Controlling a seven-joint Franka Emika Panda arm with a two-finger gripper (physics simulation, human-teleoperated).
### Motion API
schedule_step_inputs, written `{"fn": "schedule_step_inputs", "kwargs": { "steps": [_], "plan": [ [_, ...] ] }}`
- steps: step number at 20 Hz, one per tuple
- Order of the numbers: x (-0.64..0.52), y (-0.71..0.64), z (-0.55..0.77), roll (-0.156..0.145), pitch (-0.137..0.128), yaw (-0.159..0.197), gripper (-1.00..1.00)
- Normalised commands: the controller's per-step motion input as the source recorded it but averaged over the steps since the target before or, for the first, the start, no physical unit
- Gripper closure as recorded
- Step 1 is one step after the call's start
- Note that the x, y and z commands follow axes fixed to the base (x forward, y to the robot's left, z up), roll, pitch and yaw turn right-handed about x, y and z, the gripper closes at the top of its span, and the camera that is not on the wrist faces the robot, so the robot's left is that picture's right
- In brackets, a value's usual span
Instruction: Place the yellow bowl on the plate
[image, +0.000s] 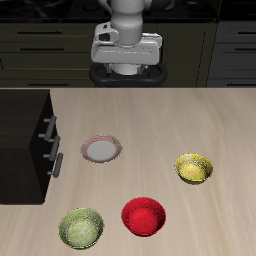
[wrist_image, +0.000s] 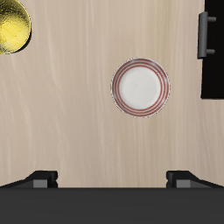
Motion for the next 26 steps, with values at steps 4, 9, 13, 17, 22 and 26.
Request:
{"fn": "schedule_step_inputs", "kwargs": {
  "steps": [4, 9, 13, 17, 22, 26],
  "plan": [
    [0.35, 0.11, 0.14, -0.003, -0.007, 0.022, -1.0],
    [0.21, 0.07, 0.1, -0.011, -0.019, 0.031, -1.0],
    [0.52, 0.13, 0.16, -0.034, -0.022, 0.063, -1.0],
    [0.34, 0.01, 0.12, -0.038, -0.012, 0.047, -1.0],
    [0.26, 0.0, 0.12, -0.028, -0.006, 0.022, -1.0],
    [0.48, 0.0, 0.16, -0.028, 0.018, -0.014, -1.0]
  ]
}}
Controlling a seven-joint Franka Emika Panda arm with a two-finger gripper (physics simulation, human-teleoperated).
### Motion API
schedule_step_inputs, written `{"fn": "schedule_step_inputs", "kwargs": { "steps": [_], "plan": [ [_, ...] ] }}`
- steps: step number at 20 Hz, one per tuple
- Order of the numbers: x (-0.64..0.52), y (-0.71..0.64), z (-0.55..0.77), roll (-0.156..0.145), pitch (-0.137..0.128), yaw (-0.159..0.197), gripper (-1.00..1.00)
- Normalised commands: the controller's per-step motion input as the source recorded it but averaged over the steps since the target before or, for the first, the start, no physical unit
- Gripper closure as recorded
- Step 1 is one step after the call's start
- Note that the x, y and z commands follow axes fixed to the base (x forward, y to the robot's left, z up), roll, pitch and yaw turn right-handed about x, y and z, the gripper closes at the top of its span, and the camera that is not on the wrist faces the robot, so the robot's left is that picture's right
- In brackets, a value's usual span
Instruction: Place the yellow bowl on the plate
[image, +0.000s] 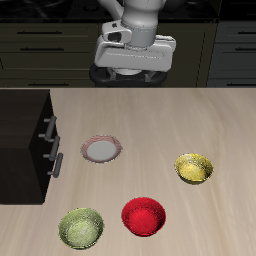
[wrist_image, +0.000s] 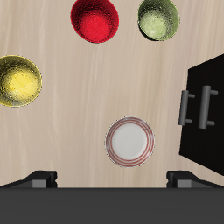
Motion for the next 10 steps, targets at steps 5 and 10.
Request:
{"fn": "schedule_step_inputs", "kwargs": {
  "steps": [5, 10],
  "plan": [
    [0.16, -0.01, 0.03, -0.03, 0.006, 0.0, -1.0],
    [0.22, -0.01, 0.0, -0.027, 0.012, 0.003, -1.0]
  ]
}}
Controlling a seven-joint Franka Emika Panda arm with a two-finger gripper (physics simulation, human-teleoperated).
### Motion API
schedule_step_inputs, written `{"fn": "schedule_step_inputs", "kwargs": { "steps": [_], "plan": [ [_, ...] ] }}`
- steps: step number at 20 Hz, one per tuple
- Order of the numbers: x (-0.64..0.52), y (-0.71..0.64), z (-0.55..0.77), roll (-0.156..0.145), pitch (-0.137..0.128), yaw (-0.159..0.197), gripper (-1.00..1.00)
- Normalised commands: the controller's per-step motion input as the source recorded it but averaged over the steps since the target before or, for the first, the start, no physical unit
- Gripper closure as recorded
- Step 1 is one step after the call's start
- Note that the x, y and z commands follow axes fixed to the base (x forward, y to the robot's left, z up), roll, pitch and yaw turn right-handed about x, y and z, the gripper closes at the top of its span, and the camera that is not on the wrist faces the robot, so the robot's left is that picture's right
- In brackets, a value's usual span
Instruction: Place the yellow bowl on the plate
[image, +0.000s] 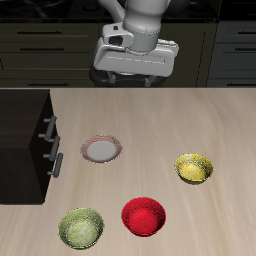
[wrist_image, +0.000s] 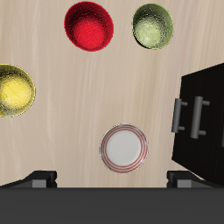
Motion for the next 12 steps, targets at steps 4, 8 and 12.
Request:
{"fn": "schedule_step_inputs", "kwargs": {
  "steps": [4, 8, 12],
  "plan": [
    [0.26, -0.02, 0.06, -0.019, 0.007, 0.002, -1.0],
    [0.23, -0.02, 0.09, -0.023, -0.003, 0.012, -1.0],
    [0.16, -0.01, 0.1, -0.021, -0.005, 0.003, -1.0]
  ]
}}
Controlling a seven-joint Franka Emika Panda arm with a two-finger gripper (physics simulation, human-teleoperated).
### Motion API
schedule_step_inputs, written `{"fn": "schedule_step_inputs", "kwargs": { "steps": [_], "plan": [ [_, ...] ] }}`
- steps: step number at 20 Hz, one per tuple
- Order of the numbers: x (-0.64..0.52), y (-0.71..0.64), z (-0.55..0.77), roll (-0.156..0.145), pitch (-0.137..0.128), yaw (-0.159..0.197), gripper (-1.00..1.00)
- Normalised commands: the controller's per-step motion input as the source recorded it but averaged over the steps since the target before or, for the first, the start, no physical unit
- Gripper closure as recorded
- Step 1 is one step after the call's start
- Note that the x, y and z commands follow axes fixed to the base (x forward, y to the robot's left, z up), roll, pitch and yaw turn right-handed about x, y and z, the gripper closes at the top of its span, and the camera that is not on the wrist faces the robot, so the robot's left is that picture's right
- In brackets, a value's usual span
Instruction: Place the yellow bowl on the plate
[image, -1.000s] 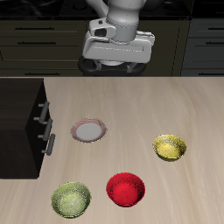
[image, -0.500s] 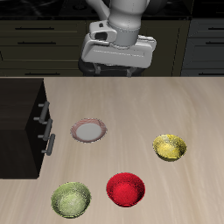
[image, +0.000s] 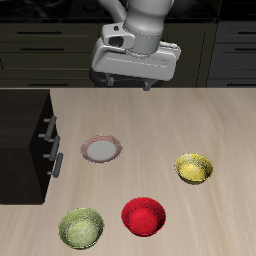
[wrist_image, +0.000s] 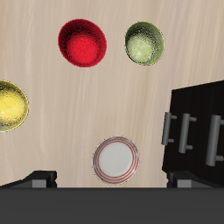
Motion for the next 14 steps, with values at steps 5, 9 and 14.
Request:
{"fn": "schedule_step_inputs", "kwargs": {
  "steps": [5, 9, 14],
  "plan": [
    [0.29, -0.02, 0.18, -0.048, -0.006, 0.01, -1.0],
    [0.07, -0.02, 0.07, -0.019, -0.003, -0.006, -1.0],
    [0.08, 0.25, -0.02, 0.006, 0.008, -0.018, -1.0]
  ]
}}
